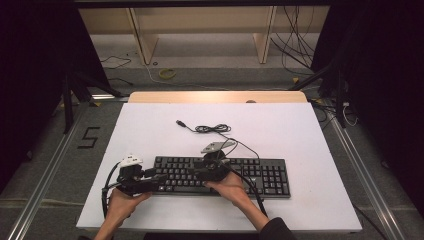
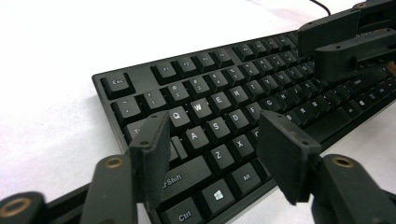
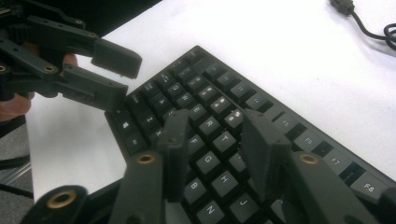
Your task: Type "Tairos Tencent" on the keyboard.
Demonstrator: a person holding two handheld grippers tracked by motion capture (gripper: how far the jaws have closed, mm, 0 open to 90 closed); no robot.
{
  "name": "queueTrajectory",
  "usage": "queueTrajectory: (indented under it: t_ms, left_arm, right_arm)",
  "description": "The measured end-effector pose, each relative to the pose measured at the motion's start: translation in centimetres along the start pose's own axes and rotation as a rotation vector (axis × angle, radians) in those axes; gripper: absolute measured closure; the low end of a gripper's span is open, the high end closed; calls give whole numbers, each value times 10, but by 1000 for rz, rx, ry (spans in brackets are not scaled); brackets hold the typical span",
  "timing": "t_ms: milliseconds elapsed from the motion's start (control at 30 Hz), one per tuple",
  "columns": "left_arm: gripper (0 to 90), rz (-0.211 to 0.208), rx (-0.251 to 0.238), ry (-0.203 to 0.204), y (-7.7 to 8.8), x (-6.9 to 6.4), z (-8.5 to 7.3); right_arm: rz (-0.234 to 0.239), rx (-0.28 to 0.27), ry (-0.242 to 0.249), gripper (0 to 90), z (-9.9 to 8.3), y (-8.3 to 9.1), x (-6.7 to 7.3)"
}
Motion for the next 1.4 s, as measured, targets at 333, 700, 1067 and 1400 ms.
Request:
queueTrajectory:
  t_ms: [333,700,1067,1400]
  left_arm:
    - [347,4,-4,-9,-3,-2,5]
    - [337,5,-6,-11,-8,-4,15]
    - [589,-18,13,-50,-23,-11,23]
    - [819,-15,69,-88,-37,-14,20]
  right_arm:
    - [2,-10,2,476,-2,9,2]
    - [-12,-14,12,405,-11,22,0]
    - [-16,-12,6,367,-25,35,-2]
    - [-20,-18,6,349,-32,41,-2]
Point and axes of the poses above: each handheld gripper's, and its own axes: y roughly backward along the jaws, z roughly out of its top, x roughly to its left, the point moved 8 cm from there along -y, roughly forward along the jaws, and after that the axes turned 7 degrees about y, right-handed, at the moved point
